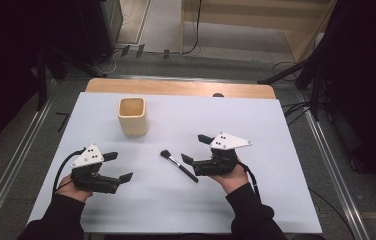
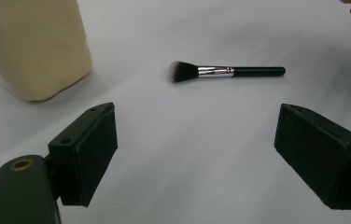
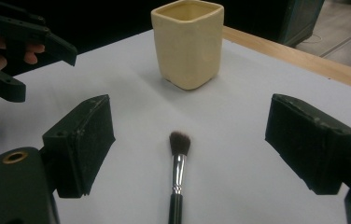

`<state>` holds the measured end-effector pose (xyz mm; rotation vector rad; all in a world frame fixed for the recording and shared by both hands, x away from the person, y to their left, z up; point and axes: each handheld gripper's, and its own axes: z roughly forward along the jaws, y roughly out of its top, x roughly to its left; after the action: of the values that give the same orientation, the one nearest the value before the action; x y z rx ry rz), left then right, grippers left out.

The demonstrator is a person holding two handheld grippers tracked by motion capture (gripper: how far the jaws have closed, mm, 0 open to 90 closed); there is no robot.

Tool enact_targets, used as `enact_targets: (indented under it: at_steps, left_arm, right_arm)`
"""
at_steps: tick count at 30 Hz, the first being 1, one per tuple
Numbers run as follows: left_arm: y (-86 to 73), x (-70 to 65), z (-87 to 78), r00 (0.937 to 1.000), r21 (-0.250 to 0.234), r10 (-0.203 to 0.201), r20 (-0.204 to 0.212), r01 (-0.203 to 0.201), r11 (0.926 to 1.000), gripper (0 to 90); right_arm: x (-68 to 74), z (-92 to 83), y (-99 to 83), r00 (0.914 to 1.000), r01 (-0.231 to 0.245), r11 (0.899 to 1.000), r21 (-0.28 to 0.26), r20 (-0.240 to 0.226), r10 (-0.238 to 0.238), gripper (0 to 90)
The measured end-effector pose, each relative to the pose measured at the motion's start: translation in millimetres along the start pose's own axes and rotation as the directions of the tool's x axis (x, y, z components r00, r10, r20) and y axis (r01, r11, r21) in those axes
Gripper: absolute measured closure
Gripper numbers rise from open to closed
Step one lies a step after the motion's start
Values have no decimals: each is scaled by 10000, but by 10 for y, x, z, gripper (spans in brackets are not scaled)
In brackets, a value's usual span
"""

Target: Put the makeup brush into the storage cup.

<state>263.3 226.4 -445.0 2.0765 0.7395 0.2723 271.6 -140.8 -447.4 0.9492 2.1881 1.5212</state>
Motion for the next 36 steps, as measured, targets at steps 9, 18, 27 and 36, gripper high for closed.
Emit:
enact_targets:
  at_steps: [9, 18, 27, 36]
  left_arm:
    - [-3, 4, 0, 10000, 28, -4, 14, 4, 10000, 139]
    - [-4, 11, -4, 10000, 39, -9, 60, 9, 10000, 139]
    - [-12, 12, 7, 10000, 119, -43, 71, 42, 9999, 141]
    - [-14, 12, 16, 10000, 265, -31, 83, 28, 9996, 141]
  right_arm:
    - [66, 219, 52, 9998, 96, 9999, 96, -153, -94, 175]
    - [100, 403, 145, 9991, 258, 9976, 638, -357, -236, 177]
    - [112, 575, 262, 9976, 382, 9906, 1315, -632, -301, 179]
    - [98, 688, 333, 9970, 502, 9753, 2152, -686, -362, 179]
